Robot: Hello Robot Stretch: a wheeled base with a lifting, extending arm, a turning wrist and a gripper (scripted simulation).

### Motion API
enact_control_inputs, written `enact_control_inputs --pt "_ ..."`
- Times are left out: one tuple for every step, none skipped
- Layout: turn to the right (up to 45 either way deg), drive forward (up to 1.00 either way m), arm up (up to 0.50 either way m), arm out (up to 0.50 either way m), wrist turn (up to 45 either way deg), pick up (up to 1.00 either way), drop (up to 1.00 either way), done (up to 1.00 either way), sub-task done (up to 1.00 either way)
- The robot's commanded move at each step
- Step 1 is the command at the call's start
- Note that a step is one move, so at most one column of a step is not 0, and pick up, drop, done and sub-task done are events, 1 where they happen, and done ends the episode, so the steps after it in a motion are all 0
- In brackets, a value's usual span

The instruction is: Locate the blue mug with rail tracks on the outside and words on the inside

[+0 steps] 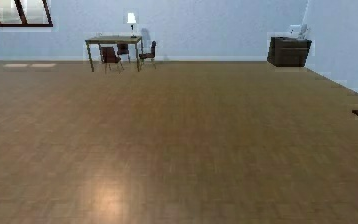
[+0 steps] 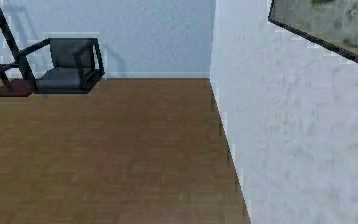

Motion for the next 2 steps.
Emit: enact_control_inputs --pt "21.0 0.00 0.00 0.00 0.0 0.00 0.00 0.00 0.00" --pt "0.0 1.00 0.00 0.00 0.0 0.00 0.00 0.00 0.00"
